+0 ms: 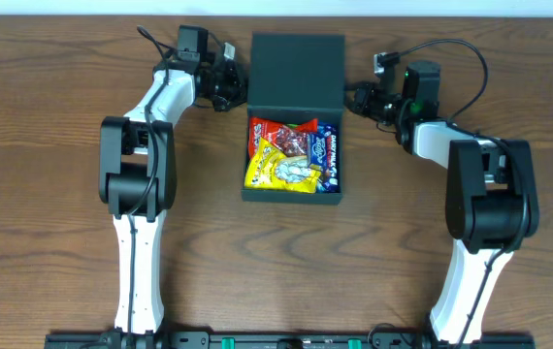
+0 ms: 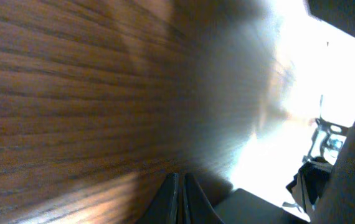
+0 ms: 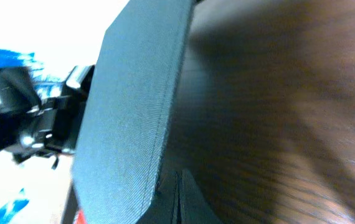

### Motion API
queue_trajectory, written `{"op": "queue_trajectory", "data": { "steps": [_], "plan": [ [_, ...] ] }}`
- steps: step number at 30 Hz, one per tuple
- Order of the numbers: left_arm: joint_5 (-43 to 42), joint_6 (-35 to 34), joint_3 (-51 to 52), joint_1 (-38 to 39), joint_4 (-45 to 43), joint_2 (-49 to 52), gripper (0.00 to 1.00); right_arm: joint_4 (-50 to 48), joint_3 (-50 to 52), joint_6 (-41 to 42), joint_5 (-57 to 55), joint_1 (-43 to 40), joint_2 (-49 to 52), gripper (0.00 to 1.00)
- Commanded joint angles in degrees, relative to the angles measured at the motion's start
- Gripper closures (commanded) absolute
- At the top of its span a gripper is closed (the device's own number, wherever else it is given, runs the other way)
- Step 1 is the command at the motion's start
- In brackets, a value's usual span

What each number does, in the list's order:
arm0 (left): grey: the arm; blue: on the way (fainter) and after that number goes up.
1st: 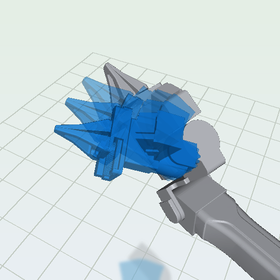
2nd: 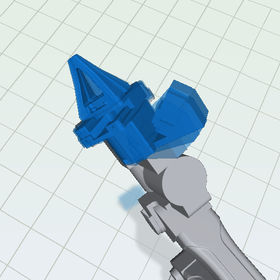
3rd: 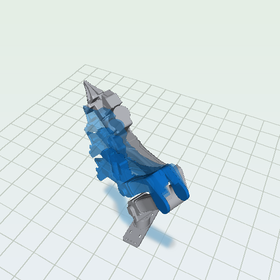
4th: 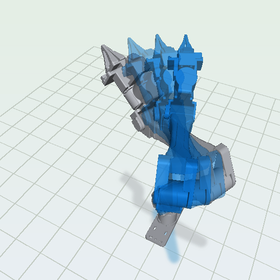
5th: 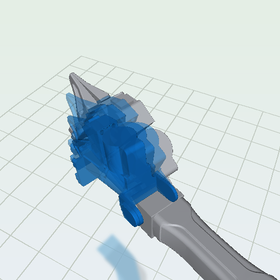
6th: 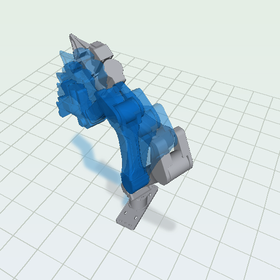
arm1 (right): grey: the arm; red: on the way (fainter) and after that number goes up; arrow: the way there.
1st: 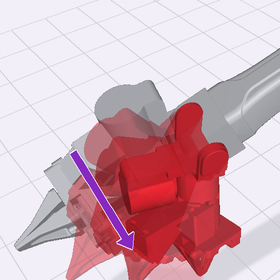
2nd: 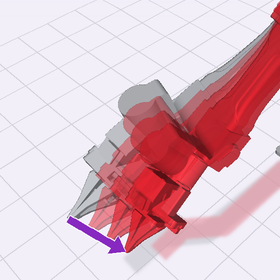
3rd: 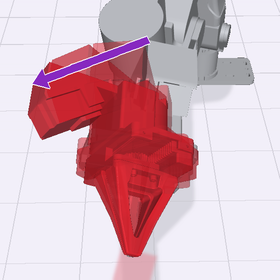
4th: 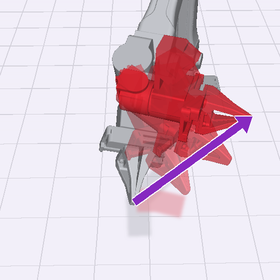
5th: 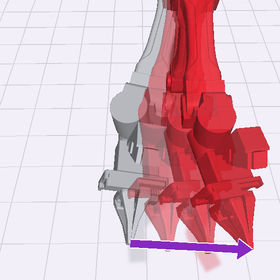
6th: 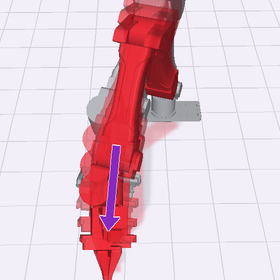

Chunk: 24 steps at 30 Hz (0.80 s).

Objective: Pack container
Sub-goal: 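Push the lid forward with both grippers to close the box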

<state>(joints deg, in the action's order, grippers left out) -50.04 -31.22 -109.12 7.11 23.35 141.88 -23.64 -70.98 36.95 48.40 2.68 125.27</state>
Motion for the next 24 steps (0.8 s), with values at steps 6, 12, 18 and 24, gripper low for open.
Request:
{"op": "queue_trajectory", "data": {
  "steps": [6,12,18,24],
  "plan": [
    [-4.15,6.51,-1.64,-2.56,0.04,-7.82,0.95,-9.88,-0.52,-1.22,17.25,-2.25,0.28,0.99],
    [-5.14,9.9,-1.64,-2.75,0.9,-12.28,0.94,-13.29,-0.55,-1.22,21.38,-2.38,-0.31,0.99],
    [-5.09,16.37,-1.64,-2.75,4.61,-17.2,0.94,-13.92,-0.55,-1.25,26.51,-2.38,-0.35,0.98],
    [-5.01,24.46,-1.64,-2.75,11.26,-21.09,0.94,-13.88,-0.55,-1.11,30.97,-2.38,-0.35,0.98]
  ]
}}
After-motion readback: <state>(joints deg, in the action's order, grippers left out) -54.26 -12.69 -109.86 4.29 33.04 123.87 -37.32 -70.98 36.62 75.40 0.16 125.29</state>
